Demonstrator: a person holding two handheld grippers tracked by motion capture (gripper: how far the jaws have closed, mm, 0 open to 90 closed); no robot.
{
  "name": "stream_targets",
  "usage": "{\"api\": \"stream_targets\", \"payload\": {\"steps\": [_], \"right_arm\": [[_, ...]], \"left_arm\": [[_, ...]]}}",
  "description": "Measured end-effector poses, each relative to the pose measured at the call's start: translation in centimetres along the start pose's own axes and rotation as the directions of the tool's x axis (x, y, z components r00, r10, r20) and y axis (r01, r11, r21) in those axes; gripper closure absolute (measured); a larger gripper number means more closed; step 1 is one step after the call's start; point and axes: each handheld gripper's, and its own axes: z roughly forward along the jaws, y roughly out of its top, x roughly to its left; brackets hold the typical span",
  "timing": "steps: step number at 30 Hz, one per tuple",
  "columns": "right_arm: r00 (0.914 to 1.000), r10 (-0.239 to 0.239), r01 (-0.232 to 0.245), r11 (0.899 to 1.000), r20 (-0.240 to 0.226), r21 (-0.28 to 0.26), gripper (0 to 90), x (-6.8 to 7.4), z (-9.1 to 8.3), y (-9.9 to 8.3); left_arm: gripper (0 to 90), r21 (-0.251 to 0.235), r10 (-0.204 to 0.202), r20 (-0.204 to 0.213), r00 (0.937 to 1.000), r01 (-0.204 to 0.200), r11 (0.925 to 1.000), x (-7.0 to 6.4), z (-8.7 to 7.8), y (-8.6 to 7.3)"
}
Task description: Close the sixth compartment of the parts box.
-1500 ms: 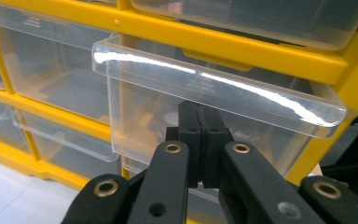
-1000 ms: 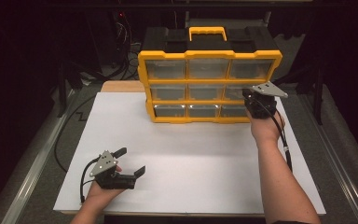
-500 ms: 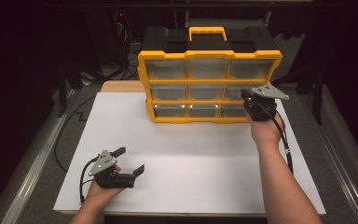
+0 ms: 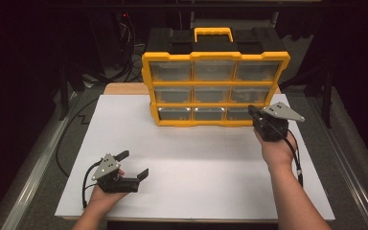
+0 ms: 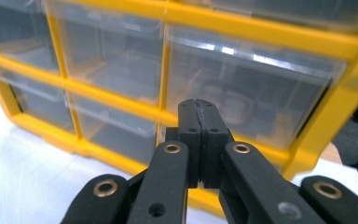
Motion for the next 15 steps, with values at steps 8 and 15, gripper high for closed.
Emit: {"api": "stream_targets", "payload": {"steps": [8, 15], "right_arm": [[0.9997, 0.015, -0.014, 0.999, -0.021, 0.036, 89.4, 0.2, -0.8, -3.6], [0.9991, 0.026, -0.023, 0.997, -0.035, 0.071, 88.1, 0.4, -1.5, -6.7]], "left_arm": [[1.0, 0.004, 0.001, -0.005, 1.0000, -0.001, 1.0000, 0.0, 0.0, 0.0], [1.0, 0.004, 0.002, -0.004, 1.0000, -0.002, 1.0000, 0.1, 0.0, 0.0]]}}
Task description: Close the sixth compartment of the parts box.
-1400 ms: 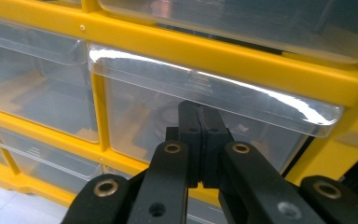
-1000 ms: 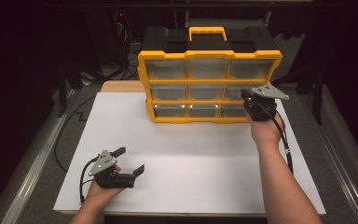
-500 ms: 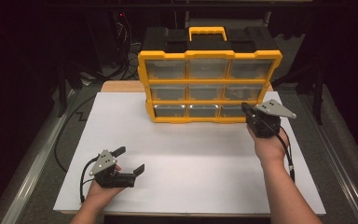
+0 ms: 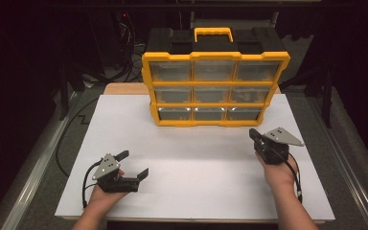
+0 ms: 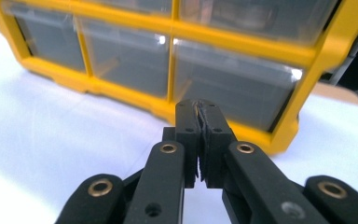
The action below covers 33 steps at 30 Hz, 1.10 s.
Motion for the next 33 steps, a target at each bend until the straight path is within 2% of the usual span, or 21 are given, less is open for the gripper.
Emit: {"api": "stream_targets", "payload": {"steps": [9, 16, 19, 23, 26, 29, 33], "right_arm": [[0.9993, 0.022, -0.021, 0.999, -0.029, 0.037, 83.1, 0.6, -1.1, -3.1], [0.9986, 0.031, -0.029, 0.998, -0.042, 0.048, 78.6, 1.1, -2.7, -5.0], [0.9979, 0.049, -0.047, 0.998, -0.043, 0.040, 75.8, 1.4, -3.7, -5.9], [0.9968, 0.060, -0.058, 0.998, -0.052, 0.039, 72.6, 1.5, -4.6, -6.3], [0.9968, 0.060, -0.058, 0.998, -0.052, 0.038, 71.2, 1.4, -4.6, -6.3], [0.9968, 0.059, -0.056, 0.997, -0.055, 0.043, 63.7, 1.4, -4.3, -6.4], [0.9921, 0.063, -0.056, 0.996, -0.109, 0.064, 46.2, 1.2, -3.9, -6.5]], "left_arm": [[1.0, 0.001, 0.003, 0.001, 1.0000, -0.003, 1.0000, 0.0, 0.0, 0.0], [1.0, -0.007, 0.001, -0.002, 1.0000, -0.001, 1.0000, 0.1, -0.1, 0.0], [1.1, -0.011, 0.000, -0.002, 1.0000, 0.000, 0.9999, 0.1, -0.2, 0.1], [1.0, -0.014, -0.002, -0.001, 1.0000, 0.002, 0.9999, 0.2, -0.3, 0.1], [1.1, -0.013, -0.003, 0.000, 1.0000, 0.003, 0.9999, 0.2, -0.2, 0.1], [1.1, -0.009, -0.002, 0.002, 1.0000, 0.002, 1.0000, 0.1, -0.2, 0.1], [1.1, 0.001, 0.002, 0.004, 1.0000, -0.002, 1.0000, 0.0, 0.0, 0.0]]}}
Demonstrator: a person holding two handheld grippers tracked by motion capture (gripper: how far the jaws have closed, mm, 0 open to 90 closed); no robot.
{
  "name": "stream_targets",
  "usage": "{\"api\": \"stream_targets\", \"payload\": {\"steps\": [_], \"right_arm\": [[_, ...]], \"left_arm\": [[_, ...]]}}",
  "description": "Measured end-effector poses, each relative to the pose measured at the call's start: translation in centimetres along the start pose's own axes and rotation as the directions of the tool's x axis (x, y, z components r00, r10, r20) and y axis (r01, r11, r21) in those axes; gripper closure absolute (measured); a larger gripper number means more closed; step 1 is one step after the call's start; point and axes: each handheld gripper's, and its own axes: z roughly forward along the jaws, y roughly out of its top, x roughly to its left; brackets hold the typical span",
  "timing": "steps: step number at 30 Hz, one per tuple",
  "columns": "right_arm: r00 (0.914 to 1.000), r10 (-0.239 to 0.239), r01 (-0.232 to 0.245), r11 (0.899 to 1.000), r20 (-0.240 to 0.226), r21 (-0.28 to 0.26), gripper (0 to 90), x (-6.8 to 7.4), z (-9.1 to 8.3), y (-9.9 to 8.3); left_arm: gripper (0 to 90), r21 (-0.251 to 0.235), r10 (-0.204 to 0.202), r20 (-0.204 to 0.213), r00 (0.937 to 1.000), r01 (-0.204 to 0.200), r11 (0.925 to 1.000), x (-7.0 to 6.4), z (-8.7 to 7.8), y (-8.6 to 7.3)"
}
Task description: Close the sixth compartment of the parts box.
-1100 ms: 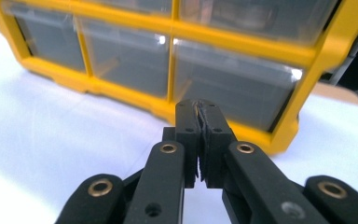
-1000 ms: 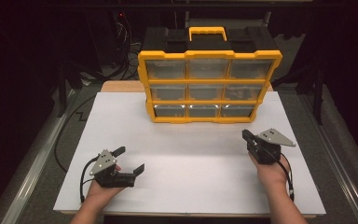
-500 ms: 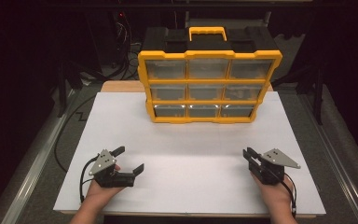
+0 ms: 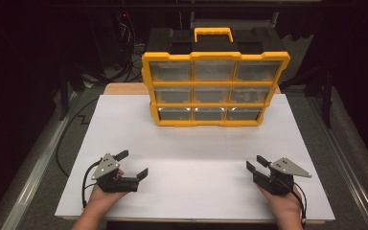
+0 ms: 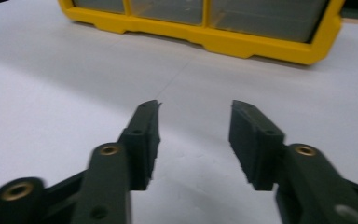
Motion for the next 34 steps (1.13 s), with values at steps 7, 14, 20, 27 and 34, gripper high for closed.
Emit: {"api": "stream_targets", "payload": {"steps": [7, 14, 20, 27, 34], "right_arm": [[0.9995, 0.004, -0.004, 1.000, -0.032, 0.001, 17.8, -0.1, 0.0, 0.0], [0.9997, 0.005, -0.006, 0.999, -0.024, -0.039, 0.1, -0.3, -1.6, 0.3], [0.9997, 0.022, -0.023, 0.995, -0.007, -0.100, 0.1, -0.9, -3.6, 0.0], [0.9999, 0.010, -0.011, 0.993, -0.008, -0.119, 0.2, -0.6, -3.3, 0.0], [1.0000, 0.006, -0.007, 0.992, -0.007, -0.125, 0.1, -0.5, -3.3, 0.0]], "left_arm": [[1.1, 0.003, 0.000, -0.001, 1.0000, 0.000, 1.0000, -0.2, 0.1, 0.0], [0.8, -0.029, -0.023, -0.030, 0.9993, 0.022, 0.9993, 0.4, -0.8, 0.3], [0.8, -0.035, -0.042, -0.047, 0.9980, 0.041, 0.9986, 1.0, -1.2, 0.2], [0.8, -0.011, -0.021, -0.048, 0.9986, 0.020, 0.9997, 0.8, -0.9, 0.2], [0.5, -0.004, -0.029, -0.043, 0.9987, 0.028, 0.9996, 0.8, -0.9, 0.1]]}}
